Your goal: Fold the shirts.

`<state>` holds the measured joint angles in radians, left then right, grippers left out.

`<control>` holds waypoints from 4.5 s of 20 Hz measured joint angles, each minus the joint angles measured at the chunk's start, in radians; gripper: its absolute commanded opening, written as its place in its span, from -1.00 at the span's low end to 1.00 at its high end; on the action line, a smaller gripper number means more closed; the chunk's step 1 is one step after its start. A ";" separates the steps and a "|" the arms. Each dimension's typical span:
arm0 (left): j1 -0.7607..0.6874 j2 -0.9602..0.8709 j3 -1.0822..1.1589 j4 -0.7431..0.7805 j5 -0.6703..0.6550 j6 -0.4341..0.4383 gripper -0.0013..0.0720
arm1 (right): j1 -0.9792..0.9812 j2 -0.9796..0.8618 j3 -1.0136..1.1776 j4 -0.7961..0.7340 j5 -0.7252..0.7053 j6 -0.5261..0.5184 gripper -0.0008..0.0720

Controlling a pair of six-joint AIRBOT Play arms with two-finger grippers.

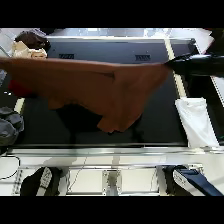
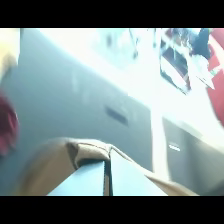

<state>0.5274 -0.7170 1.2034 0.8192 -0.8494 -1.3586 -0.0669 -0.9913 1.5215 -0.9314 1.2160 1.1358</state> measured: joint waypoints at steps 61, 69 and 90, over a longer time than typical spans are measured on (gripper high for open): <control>0.087 -0.182 -0.818 -0.008 -0.067 -0.332 0.68 | -0.487 0.083 -1.008 0.249 -0.060 0.048 0.06; -0.005 -0.301 -0.822 -0.096 0.077 -0.370 -0.03 | -0.487 0.084 -1.013 0.255 -0.056 0.048 0.06; -0.016 -0.313 -0.822 -0.125 0.117 -0.371 -0.93 | -0.429 0.050 -1.049 0.248 -0.067 0.072 0.09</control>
<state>0.5117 -1.0302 0.3817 0.6945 -0.7326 -1.7294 -0.4957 -0.9409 0.4725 -0.6834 1.1488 1.2079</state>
